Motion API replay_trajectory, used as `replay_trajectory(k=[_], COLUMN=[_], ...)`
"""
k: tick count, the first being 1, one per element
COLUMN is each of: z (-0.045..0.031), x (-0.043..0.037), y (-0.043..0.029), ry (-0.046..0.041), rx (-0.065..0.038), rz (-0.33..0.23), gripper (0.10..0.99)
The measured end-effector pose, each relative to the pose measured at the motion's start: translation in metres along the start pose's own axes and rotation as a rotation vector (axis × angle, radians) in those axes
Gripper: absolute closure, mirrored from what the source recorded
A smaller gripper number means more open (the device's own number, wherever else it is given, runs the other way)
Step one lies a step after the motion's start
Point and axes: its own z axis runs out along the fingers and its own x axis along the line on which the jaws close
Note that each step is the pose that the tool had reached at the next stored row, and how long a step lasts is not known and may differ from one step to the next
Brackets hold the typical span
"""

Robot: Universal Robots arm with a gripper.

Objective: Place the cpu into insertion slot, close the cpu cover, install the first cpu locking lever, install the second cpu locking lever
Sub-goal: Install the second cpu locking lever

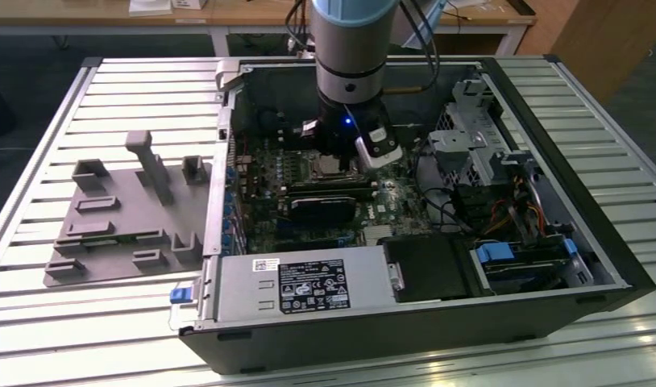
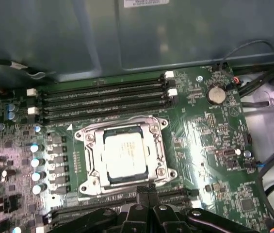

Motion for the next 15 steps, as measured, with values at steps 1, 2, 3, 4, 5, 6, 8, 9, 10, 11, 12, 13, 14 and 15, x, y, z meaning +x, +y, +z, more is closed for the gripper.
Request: replay_trajectory(k=[1, 2, 3, 4, 5, 6, 8, 9, 10, 11, 12, 13, 14, 15], z=[0.0007, 0.0014, 0.0019, 0.0025, 0.0030, 0.0035, 0.0044, 0.0050, 0.0054, 0.0060, 0.0064, 0.0069, 0.0072, 0.0074], x=[0.0004, 0.0010, 0.0015, 0.0019, 0.0023, 0.0027, 0.0035, 0.0040, 0.0044, 0.0048, 0.0052, 0.0056, 0.0059, 0.0061], y=[0.0031, 0.0061, 0.0088, 0.0114, 0.0137, 0.0160, 0.0204, 0.0228, 0.0253, 0.0277, 0.0300, 0.0319, 0.0336, 0.0348], ry=[-0.0013, -0.0028, -0.0045, -0.0063, -0.0078, -0.0092, -0.0116, -0.0127, -0.0137, -0.0145, -0.0150, -0.0155, -0.0157, -0.0160], rx=[0.008, 0.017, 0.028, 0.039, 0.049, 0.058, 0.073, 0.079, 0.085, 0.090, 0.094, 0.096, 0.098, 0.100], rz=[-0.001, -0.001, -0.002, -0.003, -0.004, -0.005, -0.006, -0.007, -0.007, -0.008, -0.008, -0.008, -0.008, -0.008], gripper=[0.984, 0.984, 0.984, 0.984, 0.984, 0.984, 0.984, 0.984, 0.984, 0.984, 0.984, 0.984, 0.984, 0.984])
